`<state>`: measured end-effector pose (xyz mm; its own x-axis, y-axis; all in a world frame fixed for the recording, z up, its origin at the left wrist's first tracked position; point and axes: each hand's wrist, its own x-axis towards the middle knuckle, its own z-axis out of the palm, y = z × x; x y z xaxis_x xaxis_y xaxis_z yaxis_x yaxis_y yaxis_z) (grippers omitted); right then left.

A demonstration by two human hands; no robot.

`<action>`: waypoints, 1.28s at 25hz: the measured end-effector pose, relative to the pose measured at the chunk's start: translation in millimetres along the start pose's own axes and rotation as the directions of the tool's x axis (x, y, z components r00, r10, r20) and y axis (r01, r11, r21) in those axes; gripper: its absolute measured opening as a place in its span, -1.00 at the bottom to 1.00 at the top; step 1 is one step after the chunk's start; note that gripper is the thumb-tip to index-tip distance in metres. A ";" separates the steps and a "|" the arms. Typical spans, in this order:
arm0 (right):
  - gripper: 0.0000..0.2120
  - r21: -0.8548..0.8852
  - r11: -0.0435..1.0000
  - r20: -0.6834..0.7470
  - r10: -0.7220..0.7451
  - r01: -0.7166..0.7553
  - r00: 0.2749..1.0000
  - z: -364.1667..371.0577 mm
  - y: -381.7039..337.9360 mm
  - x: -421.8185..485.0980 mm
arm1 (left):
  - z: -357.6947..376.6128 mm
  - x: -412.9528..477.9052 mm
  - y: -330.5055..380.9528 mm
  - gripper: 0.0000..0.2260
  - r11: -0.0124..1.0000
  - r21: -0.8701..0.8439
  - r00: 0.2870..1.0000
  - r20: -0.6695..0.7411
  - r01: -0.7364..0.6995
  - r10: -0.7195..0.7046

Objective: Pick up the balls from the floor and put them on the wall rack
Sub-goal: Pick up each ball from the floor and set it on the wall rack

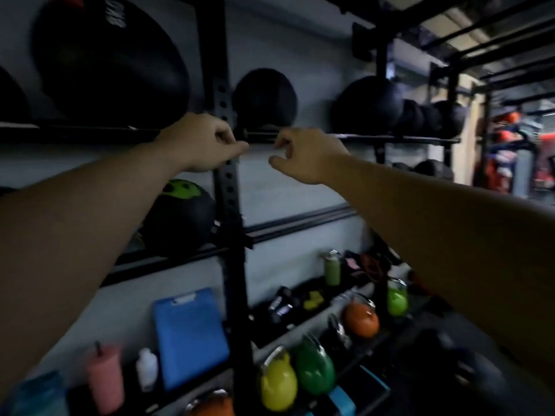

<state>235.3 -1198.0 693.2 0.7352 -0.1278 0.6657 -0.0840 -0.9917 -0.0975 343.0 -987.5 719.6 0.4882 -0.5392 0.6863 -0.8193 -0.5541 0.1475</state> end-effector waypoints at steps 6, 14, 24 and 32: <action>-0.58 -0.179 0.926 0.048 0.345 -0.332 0.937 -34.9 190.9 -180.9 | 178.6 -9.6 203.4 -0.65 0.976 -0.179 0.955 0.248 -0.123 0.165; -0.62 -0.301 0.753 0.063 0.628 -0.585 0.776 -40.8 329.6 -353.3 | 348.0 -47.9 382.4 -0.61 0.903 -0.343 0.798 0.450 -0.259 0.400; -0.57 -0.373 0.601 0.103 0.784 -0.706 0.613 16.2 487.3 -423.0 | 523.7 -19.9 474.4 -0.62 0.831 -0.449 0.627 0.554 -0.329 0.548; -0.55 -0.365 0.505 0.094 0.856 -0.782 0.508 23.6 577.6 -472.5 | 620.1 -6.0 542.3 -0.57 0.808 -0.499 0.528 0.615 -0.314 0.585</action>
<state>-144.8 -1710.1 304.9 0.3652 -0.9123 0.1851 -0.8629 -0.4064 -0.3004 82.3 -1678.1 353.7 -0.0366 -0.9993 0.0110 -0.9650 0.0382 0.2596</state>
